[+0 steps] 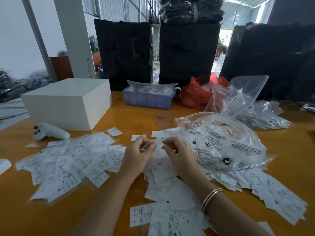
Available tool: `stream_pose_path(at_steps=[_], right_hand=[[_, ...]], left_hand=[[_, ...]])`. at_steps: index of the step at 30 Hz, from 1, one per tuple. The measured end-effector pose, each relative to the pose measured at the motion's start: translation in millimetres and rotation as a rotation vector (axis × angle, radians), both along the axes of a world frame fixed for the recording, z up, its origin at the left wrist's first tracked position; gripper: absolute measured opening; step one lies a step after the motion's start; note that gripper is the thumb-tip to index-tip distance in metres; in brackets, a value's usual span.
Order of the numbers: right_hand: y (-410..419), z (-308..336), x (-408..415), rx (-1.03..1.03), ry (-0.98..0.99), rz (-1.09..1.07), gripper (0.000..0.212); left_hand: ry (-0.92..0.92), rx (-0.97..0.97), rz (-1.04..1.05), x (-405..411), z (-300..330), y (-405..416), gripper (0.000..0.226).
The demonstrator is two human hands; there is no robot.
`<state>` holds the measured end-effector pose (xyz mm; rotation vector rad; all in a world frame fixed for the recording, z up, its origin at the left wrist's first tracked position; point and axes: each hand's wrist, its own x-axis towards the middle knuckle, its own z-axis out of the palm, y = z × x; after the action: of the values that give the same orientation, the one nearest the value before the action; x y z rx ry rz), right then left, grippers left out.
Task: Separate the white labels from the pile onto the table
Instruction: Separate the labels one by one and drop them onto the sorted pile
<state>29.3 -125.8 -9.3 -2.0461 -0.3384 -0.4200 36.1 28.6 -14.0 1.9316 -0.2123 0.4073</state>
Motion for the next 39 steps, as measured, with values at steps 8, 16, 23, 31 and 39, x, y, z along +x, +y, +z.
stream_pose_path(at_steps=[8,16,23,31,39], right_hand=[[7.8,-8.2,5.5,-0.798,-0.114,-0.051,0.036],[8.2,-7.4,2.0,-0.824,-0.170,-0.120,0.029],[7.7,-13.9,-0.6,-0.794,-0.141,-0.029,0.039],[9.5,-11.3,0.6,-0.880,-0.157,-0.040,0.035],[12.2,-7.0,-4.7,-0.916,-0.199,-0.029,0.036]], left_hand=[[0.083,-0.209,0.172,5.4,-0.8,2.3,0.012],[0.110,-0.242,0.136,2.6,0.4,1.2,0.016],[0.135,-0.235,0.138,3.5,-1.0,-0.3,0.018],[0.150,-0.240,0.117,3.9,-1.5,-1.7,0.010],[0.153,-0.271,0.106,4.2,-2.2,-3.5,0.011]])
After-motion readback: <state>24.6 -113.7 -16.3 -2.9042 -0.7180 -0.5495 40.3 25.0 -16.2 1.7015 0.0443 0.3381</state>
